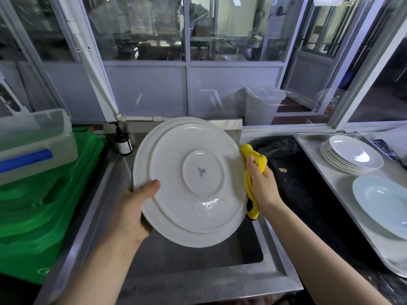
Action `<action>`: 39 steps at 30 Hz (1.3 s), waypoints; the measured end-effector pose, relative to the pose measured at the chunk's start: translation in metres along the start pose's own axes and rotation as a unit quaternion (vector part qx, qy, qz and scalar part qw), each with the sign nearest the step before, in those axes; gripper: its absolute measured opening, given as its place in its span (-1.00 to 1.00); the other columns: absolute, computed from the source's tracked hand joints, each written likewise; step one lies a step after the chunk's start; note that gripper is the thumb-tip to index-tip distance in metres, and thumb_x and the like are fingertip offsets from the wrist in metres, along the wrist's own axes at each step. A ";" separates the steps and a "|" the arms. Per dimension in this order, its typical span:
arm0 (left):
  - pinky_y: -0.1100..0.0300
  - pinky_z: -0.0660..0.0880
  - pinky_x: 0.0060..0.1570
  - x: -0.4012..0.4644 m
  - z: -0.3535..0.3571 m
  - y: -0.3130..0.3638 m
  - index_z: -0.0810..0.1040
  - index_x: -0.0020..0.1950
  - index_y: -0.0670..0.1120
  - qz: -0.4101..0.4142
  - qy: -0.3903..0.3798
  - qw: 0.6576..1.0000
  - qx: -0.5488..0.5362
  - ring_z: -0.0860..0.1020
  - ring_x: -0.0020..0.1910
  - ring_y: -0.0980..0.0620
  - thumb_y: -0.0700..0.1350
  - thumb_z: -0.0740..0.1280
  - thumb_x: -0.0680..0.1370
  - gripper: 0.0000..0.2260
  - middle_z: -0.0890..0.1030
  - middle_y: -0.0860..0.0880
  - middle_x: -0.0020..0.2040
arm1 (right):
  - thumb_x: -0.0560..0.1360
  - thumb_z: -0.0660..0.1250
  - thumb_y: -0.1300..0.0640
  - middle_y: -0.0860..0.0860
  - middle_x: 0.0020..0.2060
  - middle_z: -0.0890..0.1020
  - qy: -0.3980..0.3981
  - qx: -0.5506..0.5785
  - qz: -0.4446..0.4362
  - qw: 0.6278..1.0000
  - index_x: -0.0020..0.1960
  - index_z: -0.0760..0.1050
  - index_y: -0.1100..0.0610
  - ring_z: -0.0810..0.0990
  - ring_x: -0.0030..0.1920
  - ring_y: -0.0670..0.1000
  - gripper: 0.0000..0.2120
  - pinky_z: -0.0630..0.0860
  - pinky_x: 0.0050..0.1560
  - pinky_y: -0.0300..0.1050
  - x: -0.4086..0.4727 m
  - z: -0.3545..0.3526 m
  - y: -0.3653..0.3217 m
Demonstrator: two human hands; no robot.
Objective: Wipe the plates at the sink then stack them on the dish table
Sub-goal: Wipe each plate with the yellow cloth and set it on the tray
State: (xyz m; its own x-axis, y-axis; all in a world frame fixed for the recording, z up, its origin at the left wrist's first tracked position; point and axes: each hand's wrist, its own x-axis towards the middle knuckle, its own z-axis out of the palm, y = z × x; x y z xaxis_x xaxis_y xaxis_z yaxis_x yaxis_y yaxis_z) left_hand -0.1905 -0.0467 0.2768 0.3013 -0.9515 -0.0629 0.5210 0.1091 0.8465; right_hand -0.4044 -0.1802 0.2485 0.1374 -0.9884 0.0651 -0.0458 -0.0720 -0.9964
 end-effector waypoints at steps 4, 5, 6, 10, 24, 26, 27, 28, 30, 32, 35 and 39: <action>-0.12 0.51 0.17 0.004 0.005 -0.002 0.53 0.24 -0.05 0.027 0.044 0.999 -0.012 0.55 0.22 -0.21 -0.19 0.33 0.36 -0.56 0.59 -0.19 0.20 | 0.63 0.15 0.06 -0.16 0.49 0.12 -0.086 -0.077 -0.149 0.982 0.50 0.06 -0.01 0.03 0.51 -0.17 -0.51 0.01 0.50 -0.22 -0.019 0.002 0.007; -0.13 0.49 0.19 0.006 0.007 -0.003 0.54 0.22 -0.03 0.034 0.055 0.998 -0.016 0.54 0.23 -0.20 -0.18 0.32 0.36 -0.58 0.59 -0.19 0.20 | 0.61 0.17 0.06 -0.17 0.49 0.07 -0.110 -0.111 -0.176 0.972 0.49 0.02 -0.03 -0.06 0.53 -0.14 -0.48 -0.07 0.51 -0.20 -0.023 0.003 0.008; -0.13 0.48 0.20 0.007 0.007 -0.004 0.56 0.20 -0.02 0.040 0.060 0.997 -0.018 0.55 0.22 -0.18 -0.18 0.33 0.37 -0.60 0.59 -0.18 0.21 | 0.57 0.18 0.07 -0.15 0.49 0.05 -0.129 -0.155 -0.202 0.958 0.47 0.01 -0.04 -0.12 0.54 -0.08 -0.45 -0.11 0.51 -0.13 -0.026 0.005 0.009; 0.06 0.62 -0.04 0.014 0.006 -0.008 0.71 -0.06 0.05 0.054 0.090 0.994 -0.011 0.66 0.00 -0.02 -0.17 0.34 0.34 -0.74 0.70 -0.03 -0.02 | 0.54 0.15 -0.16 -0.04 0.54 0.04 -0.179 -0.299 -0.253 0.903 0.50 -0.01 -0.05 -0.17 0.55 0.02 -0.38 -0.16 0.52 0.14 -0.037 0.015 0.012; 0.14 0.59 -0.13 0.012 0.003 -0.020 0.64 0.03 -0.07 0.067 0.165 0.983 0.051 0.64 -0.05 -0.08 -0.30 0.34 0.48 -0.79 0.68 -0.10 -0.02 | 0.52 0.00 -0.31 0.10 0.55 -0.02 -0.280 -0.313 -0.309 0.853 0.53 -0.03 0.18 -0.15 0.55 0.10 -0.22 -0.09 0.51 0.18 -0.039 0.028 0.041; 0.17 0.61 -0.21 0.008 -0.001 -0.018 0.70 -0.07 0.02 0.067 0.126 0.987 0.075 0.67 -0.09 -0.01 -0.29 0.41 0.39 -0.76 0.71 -0.04 -0.07 | 0.55 -0.07 -0.33 0.11 0.54 -0.06 -0.255 -0.279 -0.260 0.889 0.52 -0.05 0.20 -0.20 0.55 0.07 -0.24 -0.16 0.52 0.14 -0.034 0.028 0.046; 0.17 0.62 -0.22 0.007 -0.002 -0.017 0.71 -0.11 0.08 0.071 0.103 0.988 0.090 0.68 -0.12 0.02 -0.30 0.45 0.31 -0.71 0.72 0.00 -0.12 | 0.56 -0.09 -0.31 0.09 0.53 -0.08 -0.241 -0.264 -0.242 0.902 0.52 -0.06 0.20 -0.23 0.54 0.05 -0.26 -0.20 0.52 0.09 -0.031 0.030 0.048; 0.15 0.62 -0.22 0.006 -0.004 -0.016 0.72 -0.14 0.12 0.072 0.087 0.988 0.109 0.68 -0.14 0.04 -0.29 0.45 0.27 -0.67 0.72 0.02 -0.14 | 0.59 -0.10 -0.27 0.07 0.53 -0.10 -0.229 -0.255 -0.225 0.912 0.52 -0.07 0.20 -0.25 0.54 0.06 -0.30 -0.23 0.52 0.03 -0.026 0.032 0.047; 0.09 0.62 -0.18 0.007 -0.005 -0.017 0.72 -0.13 0.08 0.065 0.068 0.986 0.138 0.68 -0.12 0.00 -0.21 0.45 0.24 -0.72 0.72 -0.01 -0.13 | 0.66 -0.06 -0.05 -0.01 0.50 -0.13 -0.203 -0.230 -0.173 0.936 0.53 -0.09 0.20 -0.26 0.54 0.07 -0.46 -0.26 0.51 -0.09 -0.014 0.037 0.041; 0.04 0.58 -0.10 0.008 -0.006 -0.020 0.71 -0.07 0.00 0.056 0.053 0.986 0.147 0.68 -0.06 -0.09 -0.11 0.51 0.17 -0.67 0.71 -0.10 -0.08 | 0.68 -0.03 0.14 -0.13 0.46 -0.12 -0.175 -0.181 -0.116 0.961 0.54 -0.09 0.20 -0.24 0.53 -0.03 -0.52 -0.27 0.46 -0.27 -0.003 0.045 0.026; 0.00 0.60 -0.11 0.009 -0.004 -0.024 0.71 -0.06 -0.01 0.065 0.027 0.985 0.158 0.68 -0.04 -0.14 -0.05 0.50 0.15 -0.63 0.71 -0.13 -0.06 | 0.68 -0.05 0.15 -0.12 0.47 -0.10 -0.165 -0.152 -0.129 0.966 0.54 -0.07 0.23 -0.20 0.52 -0.13 -0.52 -0.26 0.38 -0.46 0.005 0.055 -0.002; 0.09 0.60 -0.21 0.015 0.002 -0.029 0.73 -0.11 -0.06 0.059 0.005 0.987 0.148 0.69 -0.14 -0.11 -0.22 0.46 0.23 -0.74 0.71 -0.16 -0.13 | 0.61 -0.07 -0.19 0.16 0.54 -0.04 -0.226 -0.159 -0.277 0.920 0.52 0.03 0.28 -0.17 0.55 0.12 -0.32 -0.19 0.52 -0.08 -0.017 0.071 -0.019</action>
State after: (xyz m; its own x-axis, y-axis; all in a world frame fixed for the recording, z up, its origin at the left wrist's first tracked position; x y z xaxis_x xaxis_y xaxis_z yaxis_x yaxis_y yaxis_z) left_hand -0.2029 -0.0643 0.2525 0.3550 -0.9340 0.0411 0.2258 0.1284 0.9657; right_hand -0.3356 -0.1526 0.2620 0.6207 -0.6373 0.4566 -0.1233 -0.6545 -0.7459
